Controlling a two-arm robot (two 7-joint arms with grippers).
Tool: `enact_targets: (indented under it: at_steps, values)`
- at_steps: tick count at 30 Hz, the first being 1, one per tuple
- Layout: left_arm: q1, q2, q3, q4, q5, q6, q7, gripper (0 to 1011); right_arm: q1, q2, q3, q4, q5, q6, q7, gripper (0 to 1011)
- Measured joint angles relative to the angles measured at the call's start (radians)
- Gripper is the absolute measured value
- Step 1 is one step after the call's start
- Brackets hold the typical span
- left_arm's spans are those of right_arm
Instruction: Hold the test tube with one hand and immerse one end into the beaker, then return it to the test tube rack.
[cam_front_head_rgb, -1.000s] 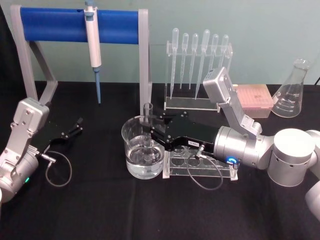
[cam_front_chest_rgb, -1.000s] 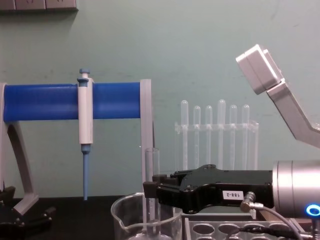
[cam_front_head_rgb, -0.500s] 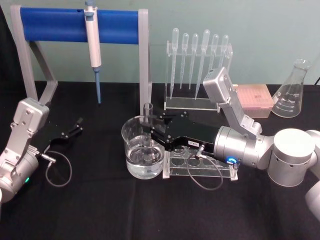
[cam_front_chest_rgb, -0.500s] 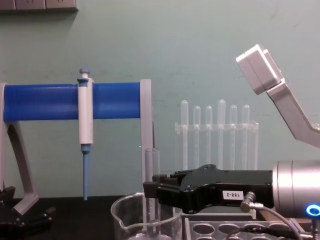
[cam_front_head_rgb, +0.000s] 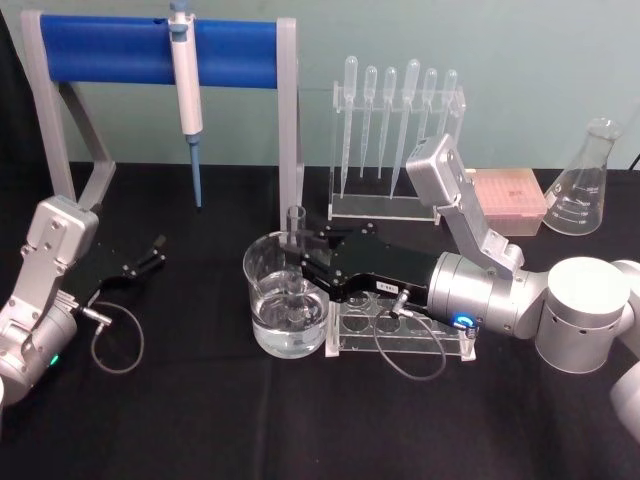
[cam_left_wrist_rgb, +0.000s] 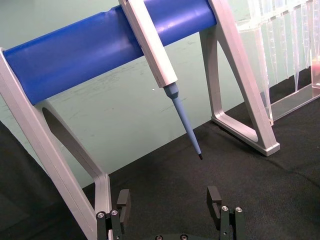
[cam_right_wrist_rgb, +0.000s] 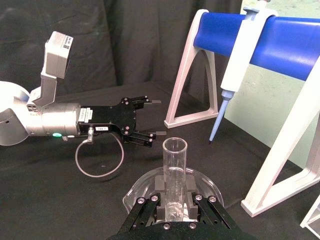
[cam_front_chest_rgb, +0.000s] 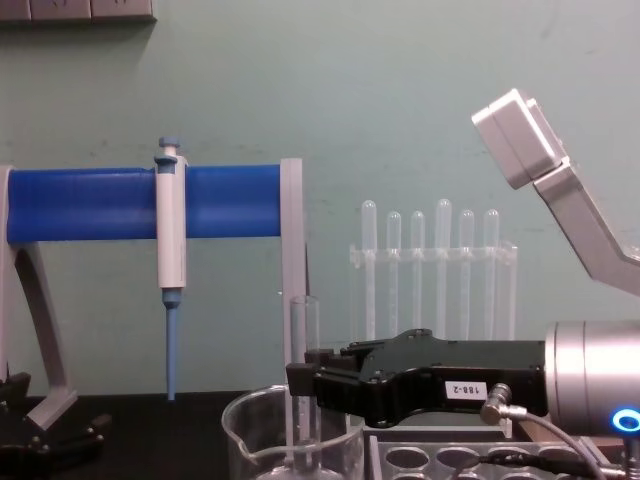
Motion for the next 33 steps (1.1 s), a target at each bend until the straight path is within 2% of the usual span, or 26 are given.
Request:
enact_targets:
  at_steps: [33]
  values:
    - [0.000,0.000,0.000,0.000,0.000,0.000,0.000,1000,0.000,0.000,0.000,0.000,0.000,0.000,0.000,238]
